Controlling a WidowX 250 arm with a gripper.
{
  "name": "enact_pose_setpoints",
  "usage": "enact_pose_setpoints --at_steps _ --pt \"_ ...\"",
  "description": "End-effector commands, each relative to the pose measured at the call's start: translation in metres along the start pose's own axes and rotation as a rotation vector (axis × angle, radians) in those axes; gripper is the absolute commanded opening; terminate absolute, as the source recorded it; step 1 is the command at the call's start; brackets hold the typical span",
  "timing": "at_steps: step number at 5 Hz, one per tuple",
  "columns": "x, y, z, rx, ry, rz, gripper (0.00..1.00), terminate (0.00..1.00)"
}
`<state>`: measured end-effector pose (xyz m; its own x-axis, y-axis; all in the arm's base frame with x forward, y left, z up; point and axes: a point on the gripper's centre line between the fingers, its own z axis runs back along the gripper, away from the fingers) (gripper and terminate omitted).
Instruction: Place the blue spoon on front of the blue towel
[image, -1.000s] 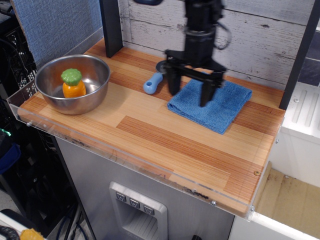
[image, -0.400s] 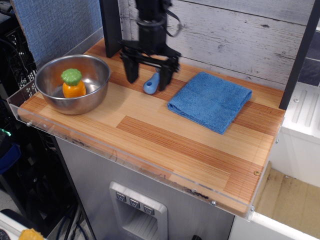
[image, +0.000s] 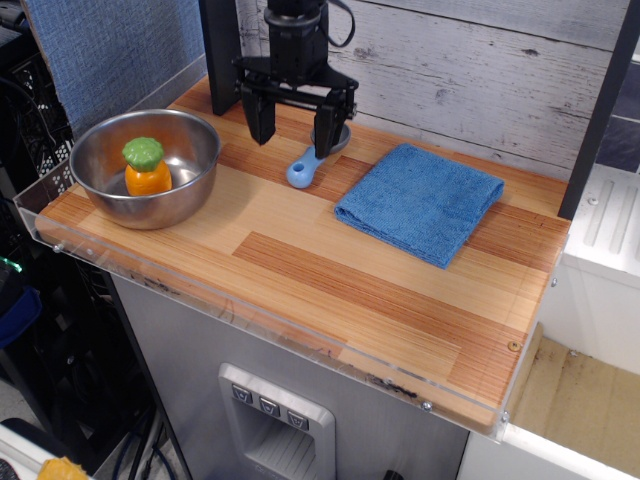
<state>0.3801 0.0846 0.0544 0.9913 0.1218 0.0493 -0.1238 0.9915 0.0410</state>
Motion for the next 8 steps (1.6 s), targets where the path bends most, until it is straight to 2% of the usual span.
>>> enact_pose_setpoints --at_steps 1,4,5,6,7,8 --pt "0.014 -0.003 -0.002 0.026 -0.003 -0.022 1.0 0.0" --pt "0.019 -0.003 -0.021 0.058 0.036 -0.028 1.0 0.0" --pt "0.019 -0.003 -0.019 0.061 0.032 -0.027 0.0 0.0" --pt "0.017 -0.002 -0.012 0.056 0.019 -0.016 0.0 0.0" --pt "0.013 0.004 0.007 0.02 -0.013 0.017 0.0 0.0" --pt "-0.002 -0.002 0.029 -0.019 -0.061 0.004 0.0 0.0"
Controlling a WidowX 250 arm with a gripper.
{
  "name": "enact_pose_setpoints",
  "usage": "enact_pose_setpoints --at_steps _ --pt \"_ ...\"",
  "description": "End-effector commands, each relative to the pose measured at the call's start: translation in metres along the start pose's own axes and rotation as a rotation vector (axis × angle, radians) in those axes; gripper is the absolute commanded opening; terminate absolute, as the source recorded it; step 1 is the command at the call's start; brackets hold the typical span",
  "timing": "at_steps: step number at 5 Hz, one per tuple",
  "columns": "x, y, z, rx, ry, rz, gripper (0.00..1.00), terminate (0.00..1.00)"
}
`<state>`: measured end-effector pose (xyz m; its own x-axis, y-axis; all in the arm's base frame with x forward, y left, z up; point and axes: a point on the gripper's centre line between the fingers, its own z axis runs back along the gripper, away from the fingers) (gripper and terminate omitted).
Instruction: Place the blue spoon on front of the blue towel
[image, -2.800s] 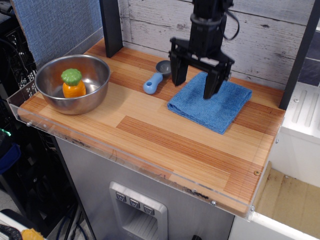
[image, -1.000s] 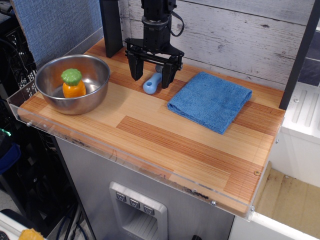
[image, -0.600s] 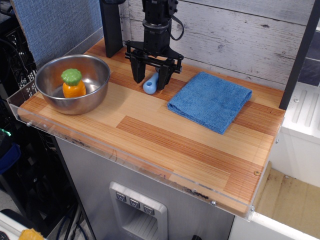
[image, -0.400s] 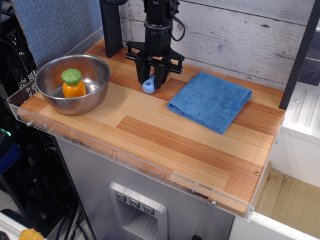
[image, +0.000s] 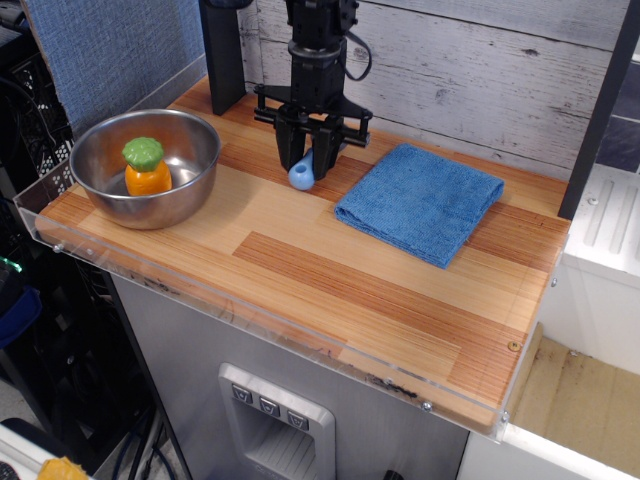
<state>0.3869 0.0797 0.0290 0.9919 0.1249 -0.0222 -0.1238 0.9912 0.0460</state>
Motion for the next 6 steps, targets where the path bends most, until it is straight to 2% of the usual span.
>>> enact_pose_setpoints --at_steps 1,2,3,4,6 --pt "-0.035 -0.022 0.066 -0.045 -0.121 -0.031 0.0 0.0" --pt "-0.061 -0.056 0.059 -0.056 -0.062 -0.078 0.0 0.0" --pt "-0.094 -0.097 0.038 -0.033 0.015 -0.152 0.0 0.0" --pt "-0.124 -0.129 0.026 -0.003 0.024 -0.213 0.0 0.0" --pt "-0.158 -0.169 0.016 0.041 0.02 -0.216 0.0 0.0"
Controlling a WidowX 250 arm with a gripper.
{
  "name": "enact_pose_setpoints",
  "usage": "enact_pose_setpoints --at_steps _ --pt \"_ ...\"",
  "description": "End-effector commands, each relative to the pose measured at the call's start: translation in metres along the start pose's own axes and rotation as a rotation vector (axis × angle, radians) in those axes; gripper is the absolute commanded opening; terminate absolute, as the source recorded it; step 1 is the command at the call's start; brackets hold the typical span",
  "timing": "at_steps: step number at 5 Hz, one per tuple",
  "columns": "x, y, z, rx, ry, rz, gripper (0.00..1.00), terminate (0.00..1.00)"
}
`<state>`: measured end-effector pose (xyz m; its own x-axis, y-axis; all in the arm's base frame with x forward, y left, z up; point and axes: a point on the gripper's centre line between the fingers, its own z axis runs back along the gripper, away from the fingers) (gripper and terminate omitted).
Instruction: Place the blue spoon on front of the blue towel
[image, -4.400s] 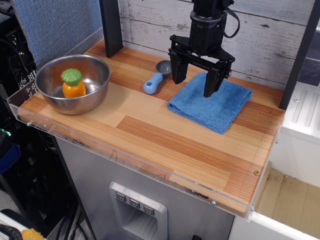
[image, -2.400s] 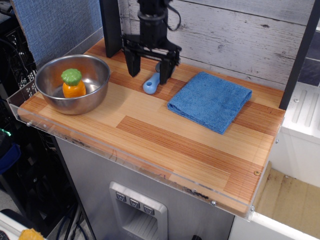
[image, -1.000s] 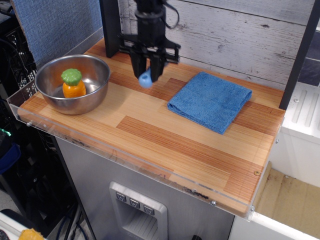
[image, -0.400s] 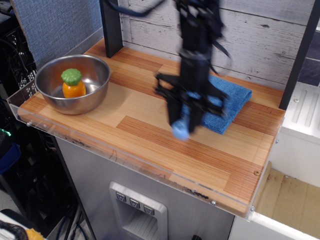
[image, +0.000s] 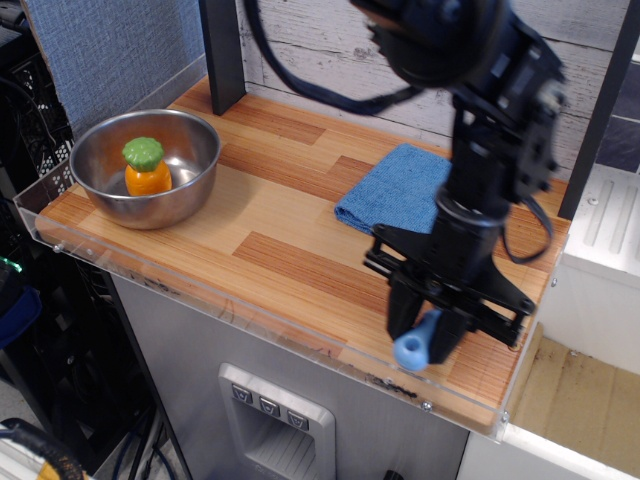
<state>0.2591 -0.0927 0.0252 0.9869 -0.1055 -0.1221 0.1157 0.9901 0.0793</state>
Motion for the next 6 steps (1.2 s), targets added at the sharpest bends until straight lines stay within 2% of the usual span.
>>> enact_pose_setpoints --at_steps 1,2,3,4,5,6 --pt "-0.006 -0.021 0.012 -0.033 -0.076 0.066 0.0 0.0" --pt "0.002 -0.013 0.012 -0.072 -0.092 0.126 0.0 0.0" --pt "0.011 0.001 0.009 -0.094 -0.077 0.178 0.0 0.0" --pt "0.017 0.013 0.003 -0.111 -0.041 0.201 1.0 0.0" --pt "0.019 0.017 0.007 -0.127 -0.035 0.189 1.0 0.0" --pt "0.016 0.016 0.023 -0.133 -0.059 0.127 1.0 0.0"
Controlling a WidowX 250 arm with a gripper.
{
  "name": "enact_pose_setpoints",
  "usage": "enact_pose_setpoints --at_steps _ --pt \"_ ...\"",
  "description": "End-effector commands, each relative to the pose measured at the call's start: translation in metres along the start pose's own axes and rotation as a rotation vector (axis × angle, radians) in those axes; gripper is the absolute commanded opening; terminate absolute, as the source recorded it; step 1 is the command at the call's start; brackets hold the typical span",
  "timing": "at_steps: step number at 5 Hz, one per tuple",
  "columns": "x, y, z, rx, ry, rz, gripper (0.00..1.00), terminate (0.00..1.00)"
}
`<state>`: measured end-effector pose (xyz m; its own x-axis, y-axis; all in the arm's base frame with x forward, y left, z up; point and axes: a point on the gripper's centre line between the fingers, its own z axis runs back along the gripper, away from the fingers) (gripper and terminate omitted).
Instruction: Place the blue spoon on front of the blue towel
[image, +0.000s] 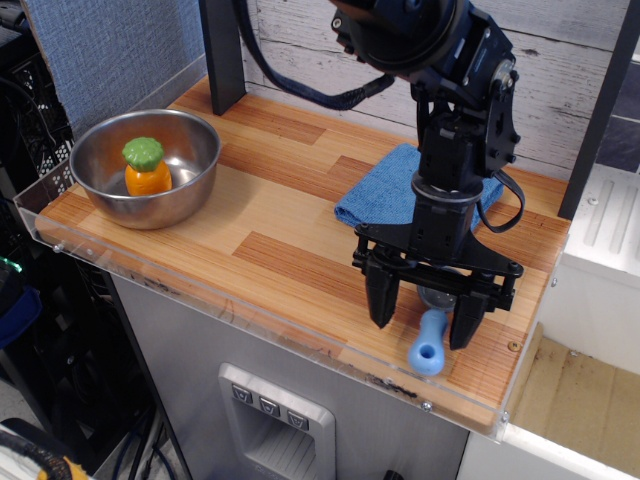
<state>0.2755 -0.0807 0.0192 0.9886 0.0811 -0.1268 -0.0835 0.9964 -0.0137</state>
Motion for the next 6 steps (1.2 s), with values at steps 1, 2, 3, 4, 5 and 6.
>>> enact_pose_setpoints --at_steps 1,2,3,4,5,6 --pt "-0.007 0.003 0.06 -0.025 -0.164 -0.09 1.0 0.0" --pt "-0.009 0.017 0.083 -0.027 -0.247 -0.068 1.0 0.0" --pt "-0.002 0.034 0.093 -0.03 -0.259 -0.032 1.0 0.0" --pt "0.008 0.047 0.093 -0.04 -0.234 -0.025 1.0 0.0" --pt "0.017 0.056 0.093 -0.006 -0.204 -0.055 1.0 0.0" --pt "0.017 0.056 0.093 -0.006 -0.204 -0.055 1.0 1.0"
